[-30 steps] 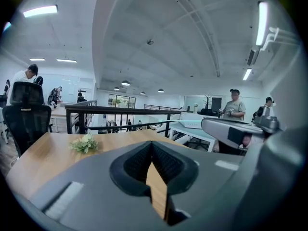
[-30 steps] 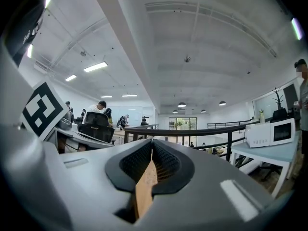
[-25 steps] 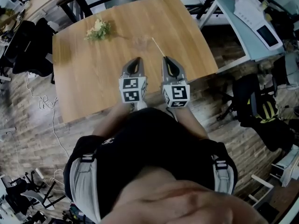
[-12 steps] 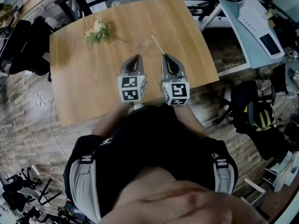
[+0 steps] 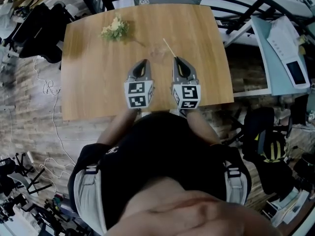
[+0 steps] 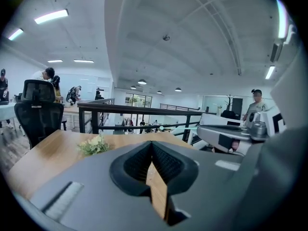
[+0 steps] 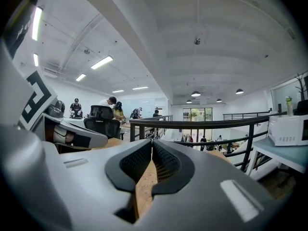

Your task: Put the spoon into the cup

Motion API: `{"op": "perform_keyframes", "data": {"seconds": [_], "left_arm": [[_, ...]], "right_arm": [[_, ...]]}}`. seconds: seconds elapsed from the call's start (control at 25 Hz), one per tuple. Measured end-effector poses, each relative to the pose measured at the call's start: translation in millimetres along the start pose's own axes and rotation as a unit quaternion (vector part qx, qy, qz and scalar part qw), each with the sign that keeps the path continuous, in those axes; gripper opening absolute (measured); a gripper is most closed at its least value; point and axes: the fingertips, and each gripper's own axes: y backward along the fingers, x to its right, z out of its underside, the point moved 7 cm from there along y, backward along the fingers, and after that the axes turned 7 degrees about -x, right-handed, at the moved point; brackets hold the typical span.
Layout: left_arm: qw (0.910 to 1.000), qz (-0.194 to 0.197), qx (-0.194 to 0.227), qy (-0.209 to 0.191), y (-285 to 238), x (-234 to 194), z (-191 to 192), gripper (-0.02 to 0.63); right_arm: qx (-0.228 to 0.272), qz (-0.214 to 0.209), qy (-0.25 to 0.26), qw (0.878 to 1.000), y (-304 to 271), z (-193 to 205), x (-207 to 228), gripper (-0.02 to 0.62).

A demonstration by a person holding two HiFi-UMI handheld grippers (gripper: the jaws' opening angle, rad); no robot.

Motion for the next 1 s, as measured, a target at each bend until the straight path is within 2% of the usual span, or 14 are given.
{"op": "perform_keyframes", "data": {"seconds": [0.36, 0.68, 1.0], "left_arm": [[0.9993, -0.032, -0.003, 0.017, -5.4, 11.3, -0.1, 0.012], [0.9976, -0.062, -0.009, 0.032, -4.4, 3.9, 6.3, 0.012], [0.9965, -0.072, -0.011, 0.04, -1.5, -3.2, 9.5, 0.012]], "right_arm": [[-0.048, -0.035, 0.015, 0.998, -23.3, 13.0, 20.1, 0.006], [-0.089, -0.067, 0.02, 0.994, -45.8, 27.8, 22.3, 0.006], [-0.12, -0.087, 0.041, 0.988, -67.8, 33.9, 18.1, 0.006]]}}
